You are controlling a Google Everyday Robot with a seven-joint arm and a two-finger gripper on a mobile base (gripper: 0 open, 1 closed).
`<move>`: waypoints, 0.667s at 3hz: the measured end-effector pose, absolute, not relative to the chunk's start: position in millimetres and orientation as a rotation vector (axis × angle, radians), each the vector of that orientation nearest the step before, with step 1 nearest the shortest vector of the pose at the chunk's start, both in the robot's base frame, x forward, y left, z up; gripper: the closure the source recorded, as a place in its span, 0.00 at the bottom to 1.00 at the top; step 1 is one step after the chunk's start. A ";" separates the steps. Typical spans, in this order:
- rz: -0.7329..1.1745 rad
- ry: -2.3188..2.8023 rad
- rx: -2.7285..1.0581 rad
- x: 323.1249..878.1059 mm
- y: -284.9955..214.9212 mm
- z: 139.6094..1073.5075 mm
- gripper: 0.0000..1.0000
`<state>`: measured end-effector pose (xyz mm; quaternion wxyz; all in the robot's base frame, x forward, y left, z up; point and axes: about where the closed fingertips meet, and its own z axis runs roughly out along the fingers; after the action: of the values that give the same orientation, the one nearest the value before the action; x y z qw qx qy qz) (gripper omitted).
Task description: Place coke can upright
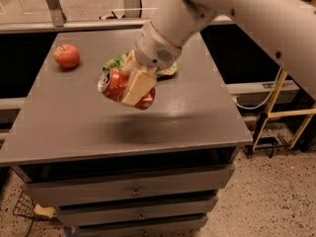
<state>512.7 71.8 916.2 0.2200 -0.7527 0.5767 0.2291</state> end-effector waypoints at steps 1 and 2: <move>0.723 1.561 -1.852 510.9 55.5 911.2 1.00; 0.788 1.493 -1.603 519.9 40.8 905.5 1.00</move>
Offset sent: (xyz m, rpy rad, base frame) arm 0.0424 -0.0741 -0.0014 0.7454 -0.1144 -0.4131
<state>519.9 40.8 905.5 0.3956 -0.6325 0.5889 0.3110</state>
